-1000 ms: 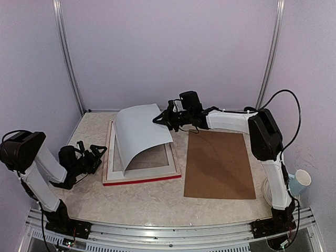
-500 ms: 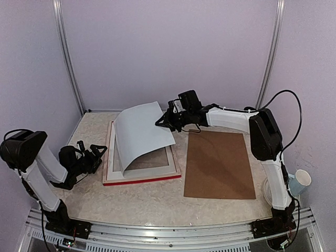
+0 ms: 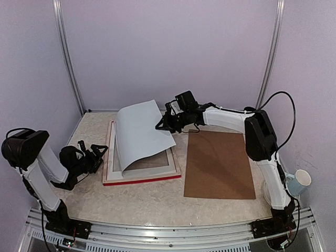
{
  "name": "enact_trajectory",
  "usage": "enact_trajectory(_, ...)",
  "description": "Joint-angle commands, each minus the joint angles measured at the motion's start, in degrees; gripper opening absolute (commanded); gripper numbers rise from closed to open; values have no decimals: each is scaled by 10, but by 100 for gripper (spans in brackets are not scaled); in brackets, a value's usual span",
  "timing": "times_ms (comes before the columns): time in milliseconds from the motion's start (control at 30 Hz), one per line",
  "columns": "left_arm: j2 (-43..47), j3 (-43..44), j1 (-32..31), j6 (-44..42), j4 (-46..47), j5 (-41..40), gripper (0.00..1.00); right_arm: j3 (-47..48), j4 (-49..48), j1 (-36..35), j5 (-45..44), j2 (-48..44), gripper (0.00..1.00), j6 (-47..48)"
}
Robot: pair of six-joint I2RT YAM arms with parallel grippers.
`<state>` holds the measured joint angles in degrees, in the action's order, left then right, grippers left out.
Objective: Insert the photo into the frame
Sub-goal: Place the photo on the mat board.
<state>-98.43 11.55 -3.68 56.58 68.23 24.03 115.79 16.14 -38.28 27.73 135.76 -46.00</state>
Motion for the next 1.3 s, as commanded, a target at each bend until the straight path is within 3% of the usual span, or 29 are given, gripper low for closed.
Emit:
enact_trajectory(0, -19, -12, -7, 3, -50, 3, 99, 22, 32, 7, -15, 3, 19, 38)
enact_trajectory(1267, -27, 0, -30, 10, -52, -7, 99, 34, 55, 13, 3, 28, 19, 102)
